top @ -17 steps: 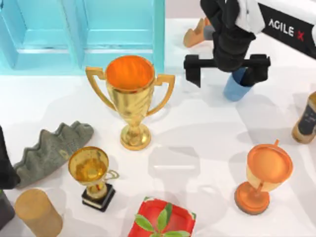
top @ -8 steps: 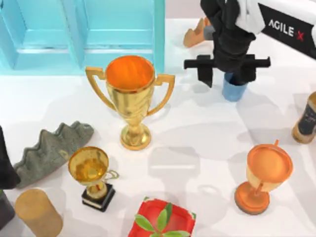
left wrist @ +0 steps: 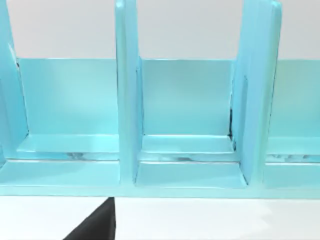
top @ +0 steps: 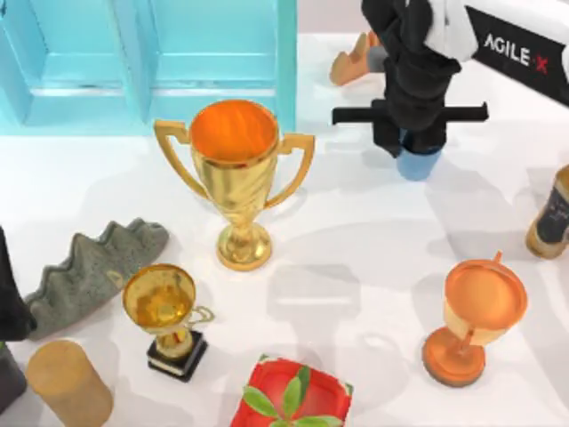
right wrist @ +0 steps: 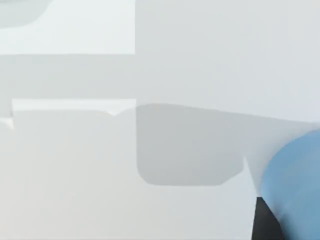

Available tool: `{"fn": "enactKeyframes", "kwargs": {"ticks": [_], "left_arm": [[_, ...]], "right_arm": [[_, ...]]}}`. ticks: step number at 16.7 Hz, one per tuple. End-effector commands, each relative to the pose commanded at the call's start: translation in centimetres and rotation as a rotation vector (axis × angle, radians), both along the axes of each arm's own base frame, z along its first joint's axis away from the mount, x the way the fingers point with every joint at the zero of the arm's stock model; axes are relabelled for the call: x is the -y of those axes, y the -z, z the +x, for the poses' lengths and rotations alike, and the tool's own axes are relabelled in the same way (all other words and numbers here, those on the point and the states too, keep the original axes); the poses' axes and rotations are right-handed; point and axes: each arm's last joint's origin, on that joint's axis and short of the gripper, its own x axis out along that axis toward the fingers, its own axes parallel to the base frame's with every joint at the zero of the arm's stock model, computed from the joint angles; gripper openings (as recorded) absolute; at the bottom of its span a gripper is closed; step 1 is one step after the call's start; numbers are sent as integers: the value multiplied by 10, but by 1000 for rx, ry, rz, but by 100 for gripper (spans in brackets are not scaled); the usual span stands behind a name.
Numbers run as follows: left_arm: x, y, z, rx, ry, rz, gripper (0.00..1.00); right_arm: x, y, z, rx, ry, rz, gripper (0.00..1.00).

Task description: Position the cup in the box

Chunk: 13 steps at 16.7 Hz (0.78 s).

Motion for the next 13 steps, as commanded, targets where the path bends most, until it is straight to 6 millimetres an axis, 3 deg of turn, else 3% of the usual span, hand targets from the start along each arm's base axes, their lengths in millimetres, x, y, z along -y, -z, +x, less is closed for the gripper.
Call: {"fn": "enactKeyframes", "kwargs": {"ticks": [6, 8, 11, 13], "left_arm": [[0, 0, 0, 0, 0, 0, 100], [0, 0, 0, 0, 0, 0, 100], [0, 0, 0, 0, 0, 0, 100], [0, 0, 0, 0, 0, 0, 100]], "right_arm": [[-1, -1, -1, 2, -6, -1, 0], [4, -13, -1, 25, -30, 9, 0], [36, -48, -3, 83, -85, 26, 0], [70, -76, -10, 111, -126, 24, 0]]}}
